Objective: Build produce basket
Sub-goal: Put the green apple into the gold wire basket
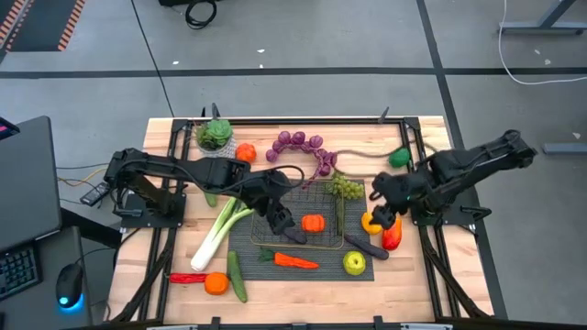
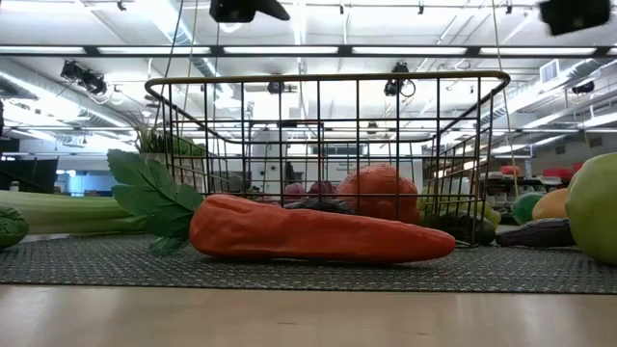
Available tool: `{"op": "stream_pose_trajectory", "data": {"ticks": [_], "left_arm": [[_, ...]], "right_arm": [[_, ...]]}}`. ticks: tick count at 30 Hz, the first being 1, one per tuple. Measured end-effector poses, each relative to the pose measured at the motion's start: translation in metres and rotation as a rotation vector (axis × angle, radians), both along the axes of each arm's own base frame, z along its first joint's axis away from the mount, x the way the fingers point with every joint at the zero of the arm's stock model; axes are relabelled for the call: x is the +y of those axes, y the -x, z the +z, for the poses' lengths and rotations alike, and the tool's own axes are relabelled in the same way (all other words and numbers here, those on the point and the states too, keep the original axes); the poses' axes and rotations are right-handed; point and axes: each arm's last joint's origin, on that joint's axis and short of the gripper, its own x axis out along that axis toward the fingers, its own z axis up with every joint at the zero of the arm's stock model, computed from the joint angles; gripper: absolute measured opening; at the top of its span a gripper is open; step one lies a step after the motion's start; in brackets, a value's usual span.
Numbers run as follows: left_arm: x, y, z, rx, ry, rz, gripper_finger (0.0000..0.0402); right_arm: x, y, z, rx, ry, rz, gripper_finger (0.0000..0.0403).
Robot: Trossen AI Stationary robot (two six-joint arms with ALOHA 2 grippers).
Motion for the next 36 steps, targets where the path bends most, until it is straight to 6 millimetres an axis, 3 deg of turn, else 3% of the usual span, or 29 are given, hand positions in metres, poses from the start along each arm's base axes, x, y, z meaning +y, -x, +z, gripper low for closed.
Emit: {"op": "stream_pose_trajectory", "data": {"ticks": [6,15,25,31,36], "left_arm": [[-0.017,0.025,0.01,0.052,-0.007,-0.07,0.0293],[-0.047,0.073,0.014,0.237,-0.107,-0.12,0.0275],[-0.071,0.092,0.011,0.324,-0.061,0.054,0.0274],[-0.072,0.101,0.008,0.403,-0.029,0.234,0.0274],[-0.073,0.101,0.008,0.389,0.026,0.361,0.0274]], "right_arm": [[0.028,-0.003,-0.023,0.138,-0.086,-0.047,0.0266],[0.071,-0.009,-0.046,0.215,-0.044,-0.055,0.0266],[0.089,-0.023,-0.067,0.253,0.015,0.022,0.0266],[0.094,-0.022,-0.071,0.229,0.072,0.04,0.0271],[0.094,-0.023,-0.072,0.202,0.108,0.069,0.03]]}}
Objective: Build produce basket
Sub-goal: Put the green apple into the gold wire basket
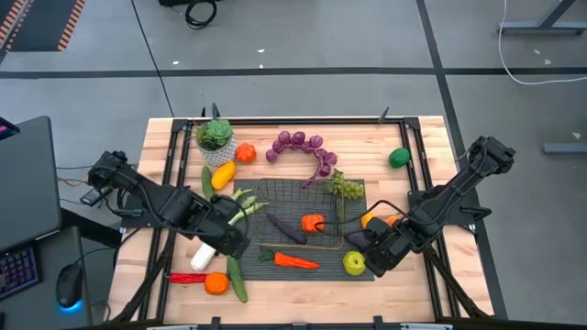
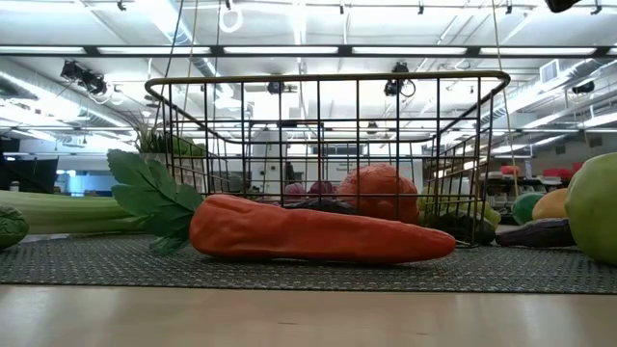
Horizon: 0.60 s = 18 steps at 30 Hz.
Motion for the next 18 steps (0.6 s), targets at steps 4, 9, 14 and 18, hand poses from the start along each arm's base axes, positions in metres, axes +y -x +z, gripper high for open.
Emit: {"op": "stream_pose_trajectory", "data": {"ticks": [4,9,14,18], "left_arm": [[-0.0018,-0.0029,0.0014,-0.049,0.008,0.055,0.0274],[-0.0056,-0.0019,0.0015,-0.027,0.063,0.023,0.027],[-0.0055,-0.0024,0.0016,-0.028,0.077,0.052,0.027],[-0.0046,-0.0062,0.0028,-0.056,0.095,0.058,0.027]], "right_arm": [[0.0001,0.0003,0.0,-0.019,0.028,0.024,0.0331],[-0.0001,0.0,-0.0003,-0.028,0.045,0.065,0.0361],[0.0023,0.0007,-0.002,-0.023,0.052,0.068,0.0371],[0.0055,0.0046,-0.0022,-0.028,0.069,0.045,0.037]]}}
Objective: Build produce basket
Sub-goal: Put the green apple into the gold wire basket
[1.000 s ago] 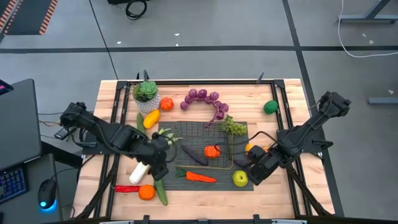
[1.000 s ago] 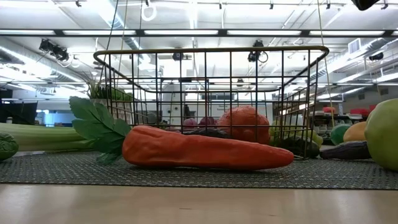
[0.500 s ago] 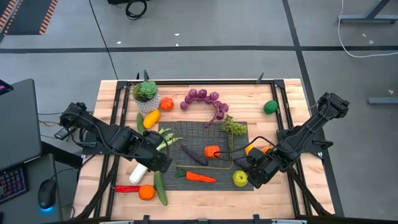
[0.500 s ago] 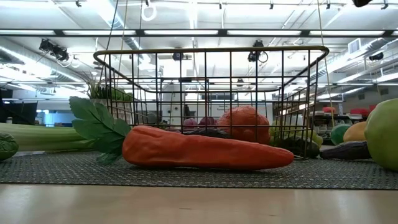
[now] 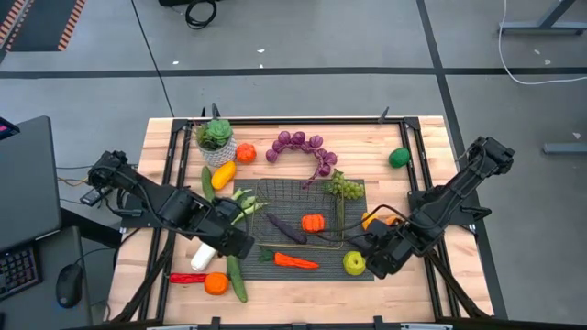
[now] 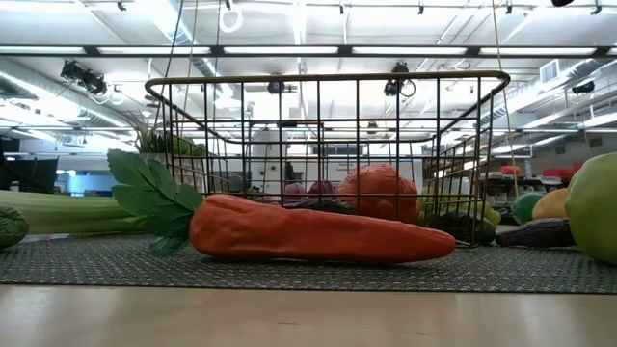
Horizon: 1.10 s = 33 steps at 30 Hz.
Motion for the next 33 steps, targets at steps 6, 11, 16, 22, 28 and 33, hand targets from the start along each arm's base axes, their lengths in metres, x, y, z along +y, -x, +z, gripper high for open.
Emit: {"op": "stream_pose_trajectory", "data": {"ticks": [6,11,16,22,28,33], "left_arm": [[0.001,0.003,0.004,0.007,0.012,-0.043,0.027],[0.003,0.001,0.004,-0.005,0.005,-0.043,0.027],[0.0,-0.011,0.01,-0.154,-0.014,-0.097,0.027],[-0.008,0.005,0.02,-0.21,-0.066,-0.198,0.027],[-0.023,0.018,0.029,-0.341,-0.164,-0.216,0.027],[-0.033,0.022,0.032,-0.382,-0.147,-0.243,0.027]], "right_arm": [[0.007,0.007,0.0,-0.003,0.0,-0.033,0.0372],[0.011,0.011,0.0,0.008,-0.015,-0.08,0.0373],[0.015,0.016,0.0,0.014,-0.031,-0.128,0.0373],[0.018,0.015,-0.005,0.014,-0.011,-0.202,0.0373],[0.025,0.006,-0.023,0.075,0.008,-0.274,0.0373],[0.031,-0.007,-0.031,0.044,-0.048,-0.35,0.0373]]}}
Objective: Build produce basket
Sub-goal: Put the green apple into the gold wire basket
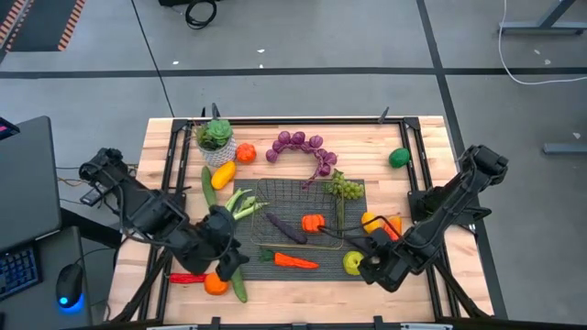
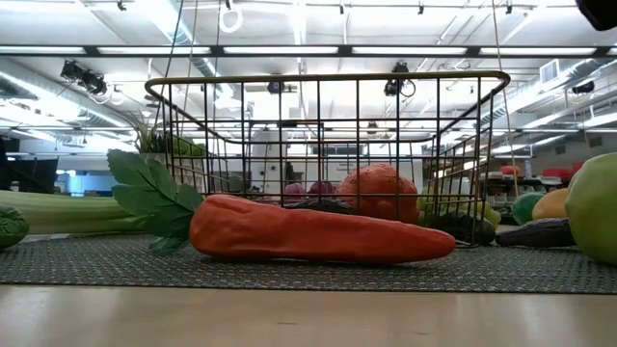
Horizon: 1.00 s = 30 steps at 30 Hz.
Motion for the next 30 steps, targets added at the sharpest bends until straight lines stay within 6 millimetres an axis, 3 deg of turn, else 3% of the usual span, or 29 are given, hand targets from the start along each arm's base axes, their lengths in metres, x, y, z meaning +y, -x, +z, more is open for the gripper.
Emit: {"op": "stream_pose_trajectory", "data": {"ticks": [13,21,26,30], "left_arm": [[-0.004,-0.003,0.006,-0.116,0.0,0.091,0.027],[-0.018,-0.004,0.021,-0.342,0.004,0.166,0.027],[-0.006,-0.007,0.027,-0.448,-0.085,0.366,0.027],[0.002,-0.008,0.032,-0.471,-0.06,0.406,0.027]], "right_arm": [[0.011,-0.012,-0.004,-0.09,-0.062,-0.004,0.0373],[0.01,-0.012,-0.004,-0.096,-0.045,0.024,0.0371],[0.013,-0.01,-0.004,-0.113,-0.034,0.032,0.0362],[0.013,-0.01,-0.004,-0.128,-0.009,0.085,0.0356]]}}
